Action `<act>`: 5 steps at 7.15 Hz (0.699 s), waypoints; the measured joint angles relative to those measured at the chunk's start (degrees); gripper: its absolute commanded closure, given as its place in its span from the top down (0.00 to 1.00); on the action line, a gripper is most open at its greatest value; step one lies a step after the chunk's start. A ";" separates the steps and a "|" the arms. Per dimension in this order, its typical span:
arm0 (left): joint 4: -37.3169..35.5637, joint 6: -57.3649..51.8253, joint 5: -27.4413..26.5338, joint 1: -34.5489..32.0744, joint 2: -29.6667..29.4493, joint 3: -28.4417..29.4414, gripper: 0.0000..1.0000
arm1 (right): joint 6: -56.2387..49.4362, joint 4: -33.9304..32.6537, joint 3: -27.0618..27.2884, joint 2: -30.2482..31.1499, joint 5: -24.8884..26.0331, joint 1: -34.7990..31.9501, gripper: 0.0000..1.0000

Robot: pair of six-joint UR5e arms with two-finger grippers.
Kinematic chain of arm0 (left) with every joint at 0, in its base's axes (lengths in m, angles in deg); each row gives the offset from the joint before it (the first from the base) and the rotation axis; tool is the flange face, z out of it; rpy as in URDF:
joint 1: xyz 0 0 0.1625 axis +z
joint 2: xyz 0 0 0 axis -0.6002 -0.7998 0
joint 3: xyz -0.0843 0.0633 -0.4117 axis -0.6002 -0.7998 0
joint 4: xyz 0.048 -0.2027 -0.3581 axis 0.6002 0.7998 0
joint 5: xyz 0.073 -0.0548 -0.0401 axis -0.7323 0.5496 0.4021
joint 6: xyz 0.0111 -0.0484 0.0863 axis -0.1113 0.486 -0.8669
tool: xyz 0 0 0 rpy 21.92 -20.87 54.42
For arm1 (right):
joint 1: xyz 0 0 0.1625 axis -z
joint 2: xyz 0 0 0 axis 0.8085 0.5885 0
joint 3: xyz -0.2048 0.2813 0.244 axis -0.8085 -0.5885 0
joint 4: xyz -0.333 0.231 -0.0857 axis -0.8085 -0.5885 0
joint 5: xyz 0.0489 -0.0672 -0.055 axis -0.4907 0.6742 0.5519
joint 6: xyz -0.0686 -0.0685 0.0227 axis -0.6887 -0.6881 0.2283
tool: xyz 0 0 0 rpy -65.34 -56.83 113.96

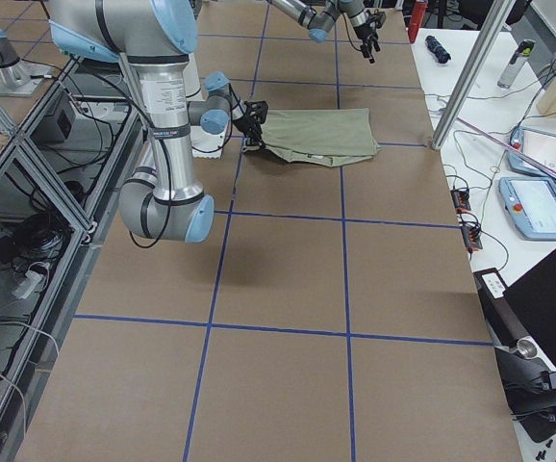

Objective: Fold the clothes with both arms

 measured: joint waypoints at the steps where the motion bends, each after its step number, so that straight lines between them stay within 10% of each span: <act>1: 0.00 -0.06 0.00 0.03 0.00 -0.02 1.00 | 0.22 -0.14 0.03 -0.05 1.02 0.73 1.00; 5: 0.00 -0.07 0.00 0.04 0.00 -0.18 1.00 | -10.60 -5.54 -4.22 -7.20 -5.79 -4.63 1.00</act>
